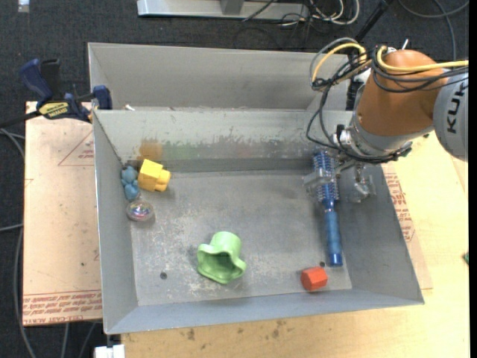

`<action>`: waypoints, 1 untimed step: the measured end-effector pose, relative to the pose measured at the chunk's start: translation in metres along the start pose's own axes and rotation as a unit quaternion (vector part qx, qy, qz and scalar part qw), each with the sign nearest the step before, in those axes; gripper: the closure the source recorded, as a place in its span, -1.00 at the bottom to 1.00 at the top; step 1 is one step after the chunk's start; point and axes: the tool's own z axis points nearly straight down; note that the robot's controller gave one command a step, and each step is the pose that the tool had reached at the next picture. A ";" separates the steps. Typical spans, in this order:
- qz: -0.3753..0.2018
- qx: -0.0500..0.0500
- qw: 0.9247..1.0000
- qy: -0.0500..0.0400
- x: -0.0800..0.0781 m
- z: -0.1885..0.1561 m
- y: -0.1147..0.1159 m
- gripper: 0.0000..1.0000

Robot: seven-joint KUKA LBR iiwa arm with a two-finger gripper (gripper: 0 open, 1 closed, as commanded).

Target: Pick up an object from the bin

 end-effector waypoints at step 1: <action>-0.267 0.002 0.964 -0.001 -0.016 0.037 -0.006 -1.00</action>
Offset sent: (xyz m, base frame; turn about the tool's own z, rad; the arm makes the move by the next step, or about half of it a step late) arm 0.0059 0.0052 -0.0402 -0.5415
